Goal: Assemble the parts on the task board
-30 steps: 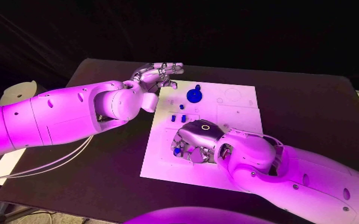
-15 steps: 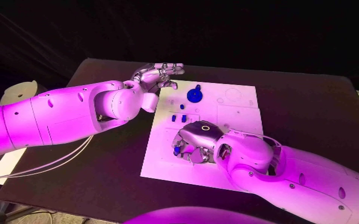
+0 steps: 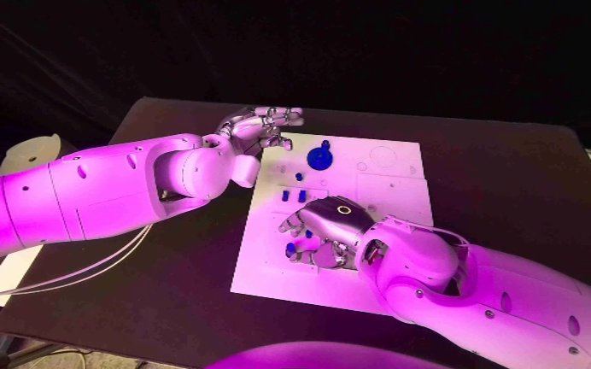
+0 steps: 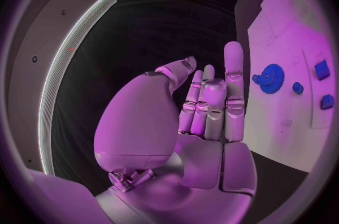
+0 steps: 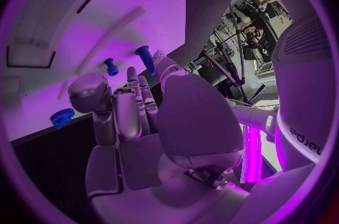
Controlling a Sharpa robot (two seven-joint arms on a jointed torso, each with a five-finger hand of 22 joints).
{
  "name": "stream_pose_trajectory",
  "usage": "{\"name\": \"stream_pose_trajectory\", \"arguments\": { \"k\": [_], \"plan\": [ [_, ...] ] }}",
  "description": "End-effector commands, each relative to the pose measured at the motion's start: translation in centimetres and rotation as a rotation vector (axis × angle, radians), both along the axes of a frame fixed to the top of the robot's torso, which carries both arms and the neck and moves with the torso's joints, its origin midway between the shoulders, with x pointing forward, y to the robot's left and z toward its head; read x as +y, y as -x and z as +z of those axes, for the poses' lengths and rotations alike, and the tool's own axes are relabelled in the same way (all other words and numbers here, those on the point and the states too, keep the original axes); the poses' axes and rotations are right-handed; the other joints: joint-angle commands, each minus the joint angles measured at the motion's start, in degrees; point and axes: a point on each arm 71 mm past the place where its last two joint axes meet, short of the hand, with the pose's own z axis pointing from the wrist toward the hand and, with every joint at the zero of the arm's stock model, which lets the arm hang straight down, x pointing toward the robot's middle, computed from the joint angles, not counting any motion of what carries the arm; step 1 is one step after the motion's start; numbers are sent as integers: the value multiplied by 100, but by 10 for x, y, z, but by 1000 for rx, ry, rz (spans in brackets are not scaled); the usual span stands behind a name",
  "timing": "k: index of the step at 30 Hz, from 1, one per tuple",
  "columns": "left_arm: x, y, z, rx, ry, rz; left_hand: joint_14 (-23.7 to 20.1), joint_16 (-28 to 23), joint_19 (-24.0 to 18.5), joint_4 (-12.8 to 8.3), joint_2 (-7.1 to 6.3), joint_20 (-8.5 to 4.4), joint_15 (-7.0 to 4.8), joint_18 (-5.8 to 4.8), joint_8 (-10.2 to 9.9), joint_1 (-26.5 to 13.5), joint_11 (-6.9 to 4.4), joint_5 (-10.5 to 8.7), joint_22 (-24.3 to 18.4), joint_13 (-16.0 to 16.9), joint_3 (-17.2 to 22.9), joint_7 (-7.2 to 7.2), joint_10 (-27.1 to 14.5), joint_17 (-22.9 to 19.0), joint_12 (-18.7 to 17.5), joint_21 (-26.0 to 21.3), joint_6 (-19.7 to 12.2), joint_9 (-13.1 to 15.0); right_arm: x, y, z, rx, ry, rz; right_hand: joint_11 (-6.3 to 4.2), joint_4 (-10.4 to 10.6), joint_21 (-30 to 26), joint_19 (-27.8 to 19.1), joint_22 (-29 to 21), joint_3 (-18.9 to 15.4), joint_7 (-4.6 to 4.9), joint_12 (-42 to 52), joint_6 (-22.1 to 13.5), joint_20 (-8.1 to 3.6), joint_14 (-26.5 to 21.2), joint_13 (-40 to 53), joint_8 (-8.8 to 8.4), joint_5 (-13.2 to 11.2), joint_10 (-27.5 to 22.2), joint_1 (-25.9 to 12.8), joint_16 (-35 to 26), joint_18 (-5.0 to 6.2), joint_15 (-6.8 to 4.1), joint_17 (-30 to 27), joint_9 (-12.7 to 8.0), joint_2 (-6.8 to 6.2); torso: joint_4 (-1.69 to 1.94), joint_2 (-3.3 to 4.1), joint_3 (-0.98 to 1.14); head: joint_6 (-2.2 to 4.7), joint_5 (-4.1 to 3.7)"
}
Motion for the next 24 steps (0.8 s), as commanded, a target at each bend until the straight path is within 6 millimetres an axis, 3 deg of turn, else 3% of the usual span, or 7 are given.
{"name": "stream_pose_trajectory", "arguments": {
  "k": [1, 7, 12, 14, 16, 21, 24],
  "plan": [
    [-3, 1, 1, 0, 6, -38, -37, 17, -11, 0, 22, 28, -13, 59, 31, -19, -5, 20, -7, -5, -47, 1, -53, -5, 32, -21, -38, 0, -3, 1, 6, -24, -60, -24, 25, 14, -81, -65, -101, -147, 7, 56, -23, 8, 184, 9, -4, 7, -122, 15, -72, 73, 58, -76, 9, -3, -6, -5, -3, 5, -21],
    [-3, 0, 0, 3, 4, -39, -37, 17, -11, 0, 22, 28, -13, 59, 31, -19, -5, 20, -7, -5, -47, 1, -53, -5, 32, -21, -38, 0, -19, 2, 17, 4, -106, -53, 42, 112, -196, -107, -240, -441, 36, 196, 6, 27, 147, 16, 0, 5, -280, 59, -160, 96, 75, -195, 15, 23, -19, -13, -1, 32, -77],
    [-2, 0, 0, 2, 1, -44, -41, 16, -12, -2, 28, 29, -11, 59, 34, -17, -5, 21, -9, -4, -50, 1, -58, -11, 38, -24, -42, 1, -53, -8, 37, 54, -175, -112, 11, 129, -356, -176, -438, -549, 144, 420, 87, 25, 93, 45, 12, 46, -191, 205, -298, 133, 55, -379, 24, 126, -43, -43, -10, 97, -155],
    [-2, 1, -1, 2, 0, -46, -42, 17, -13, -6, 32, 30, -11, 59, 36, -13, -5, 21, -10, -4, -50, 0, -61, -11, 42, -25, -42, 1, -70, -15, 43, 84, -191, -163, -114, 146, -163, -62, -179, -582, 279, 738, 272, -28, 165, 137, 78, 75, 298, 217, -153, 91, -27, -210, 53, 200, -62, -59, -13, 121, -201],
    [-2, 1, -2, 3, -1, -48, -45, 16, -14, -7, 38, 30, -11, 59, 40, -9, -6, 22, -10, -3, -50, -1, -60, -17, 48, -26, -41, 2, -90, -21, 48, 130, -204, -232, -161, 185, 205, 130, 315, -607, 324, 1081, 504, -72, 255, 276, 181, 77, 932, 204, 68, -1, -79, 60, 93, 249, -80, -81, -20, 160, -266],
    [-1, 1, -3, 4, -4, -49, -45, 16, -14, -8, 38, 30, -11, 59, 40, -9, -6, 22, -10, -3, -50, -1, -60, -18, 48, -27, -41, 2, -144, -28, 53, 204, -191, -436, -403, 224, 740, 400, 990, -820, 140, 2035, 847, -273, 360, 957, 401, 108, 1958, 144, 382, -119, -277, 433, 152, 159, -145, -117, -36, 256, -416],
    [0, 1, -3, 4, -3, -52, -45, 16, -14, -8, 38, 30, -11, 59, 40, -9, -6, 22, -10, -3, -50, -1, -60, -18, 48, -27, -41, 2, -166, -25, 48, 224, -146, -525, -471, 436, 973, 488, 1298, -1095, 59, 4134, 927, -345, 415, 3284, 535, 462, 2227, -165, 627, -177, -337, 746, 187, 131, -198, -146, -36, 269, -480]
  ]
}}
